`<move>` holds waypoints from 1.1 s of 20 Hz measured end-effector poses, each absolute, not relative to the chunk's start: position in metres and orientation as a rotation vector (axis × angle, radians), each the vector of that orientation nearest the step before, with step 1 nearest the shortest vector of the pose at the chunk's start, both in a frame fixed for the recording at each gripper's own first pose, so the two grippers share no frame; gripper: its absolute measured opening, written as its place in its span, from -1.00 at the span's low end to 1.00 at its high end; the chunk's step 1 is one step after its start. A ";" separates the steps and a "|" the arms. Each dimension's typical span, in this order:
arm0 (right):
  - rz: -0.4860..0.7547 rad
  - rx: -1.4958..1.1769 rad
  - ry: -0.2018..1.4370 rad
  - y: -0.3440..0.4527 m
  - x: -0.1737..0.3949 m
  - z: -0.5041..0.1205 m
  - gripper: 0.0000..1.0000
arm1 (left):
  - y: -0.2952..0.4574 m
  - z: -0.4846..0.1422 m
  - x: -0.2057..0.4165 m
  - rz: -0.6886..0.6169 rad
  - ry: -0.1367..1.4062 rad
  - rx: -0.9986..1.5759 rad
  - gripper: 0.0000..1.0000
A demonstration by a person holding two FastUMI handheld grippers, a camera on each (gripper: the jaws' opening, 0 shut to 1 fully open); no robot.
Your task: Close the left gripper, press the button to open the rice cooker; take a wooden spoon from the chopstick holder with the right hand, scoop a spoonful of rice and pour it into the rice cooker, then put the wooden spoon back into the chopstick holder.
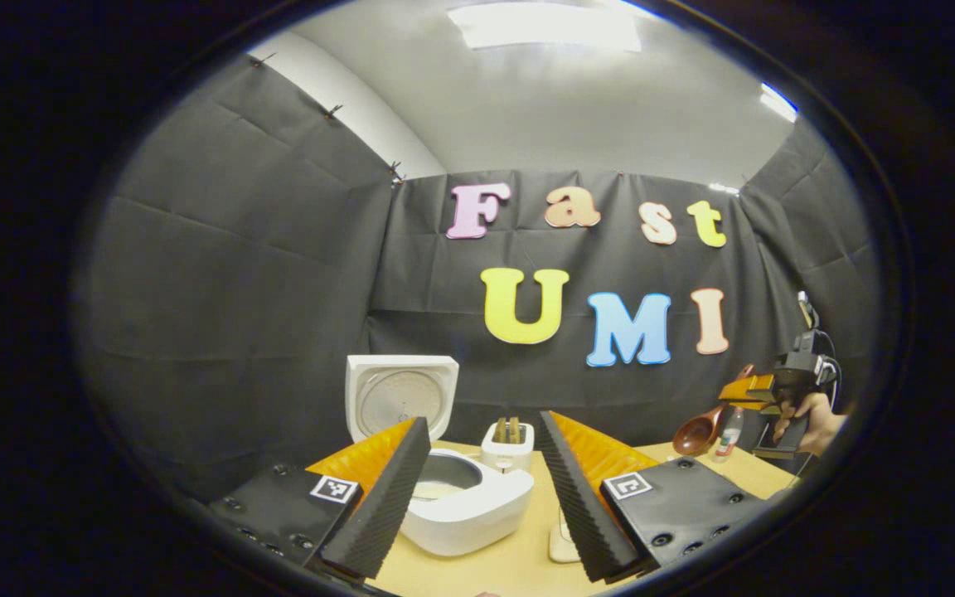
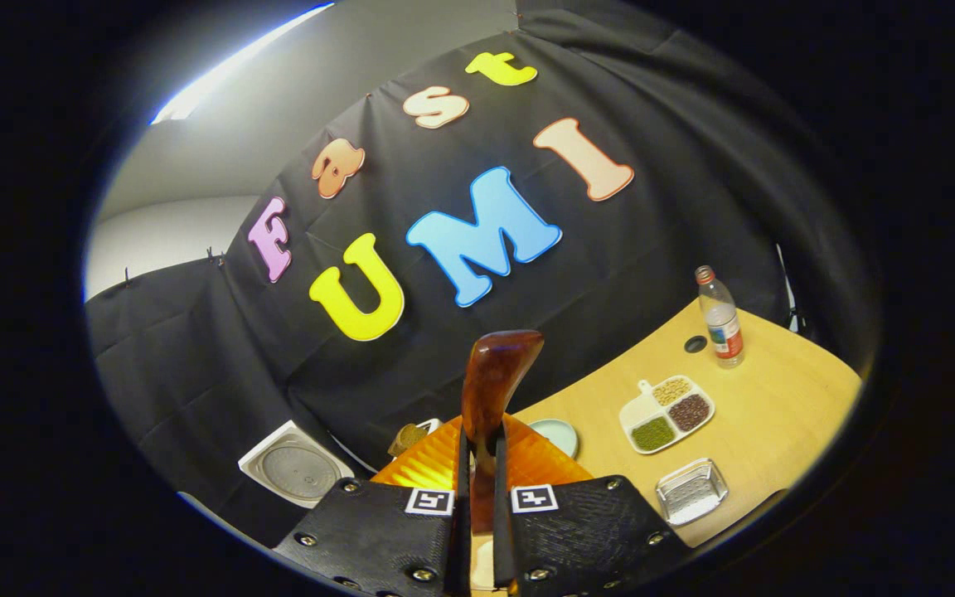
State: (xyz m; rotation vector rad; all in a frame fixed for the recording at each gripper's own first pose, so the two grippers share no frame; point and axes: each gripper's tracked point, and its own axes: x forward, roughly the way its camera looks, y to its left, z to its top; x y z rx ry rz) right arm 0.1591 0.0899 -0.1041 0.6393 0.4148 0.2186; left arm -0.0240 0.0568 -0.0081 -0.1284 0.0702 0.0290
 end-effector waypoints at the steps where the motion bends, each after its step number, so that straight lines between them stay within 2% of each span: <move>1: 0.198 0.629 0.416 0.077 0.158 -0.111 -0.79 | 0.051 -0.008 -0.024 0.024 0.074 -0.128 0.84; 9: 0.068 0.513 0.447 0.005 0.149 -0.163 -0.79 | 0.010 -0.004 -0.017 -0.019 0.086 -0.109 0.89; 10: 0.061 0.494 0.456 0.001 0.150 -0.171 -0.79 | 0.008 -0.005 -0.017 -0.021 0.087 -0.104 0.79; 11: 0.057 0.481 0.466 -0.001 0.150 -0.178 -0.79 | 0.006 -0.005 -0.017 -0.021 0.090 -0.099 0.84; 13: 0.053 0.455 0.490 -0.004 0.149 -0.194 -0.79 | 0.002 -0.006 -0.019 -0.018 0.097 -0.089 0.79; 15: 0.040 0.423 0.505 -0.007 0.151 -0.211 -0.79 | 0.001 -0.007 -0.021 -0.011 0.104 -0.077 0.84; 22: 0.029 0.320 0.586 -0.007 0.146 -0.263 -0.78 | 0.006 -0.005 -0.028 0.023 0.119 -0.028 0.80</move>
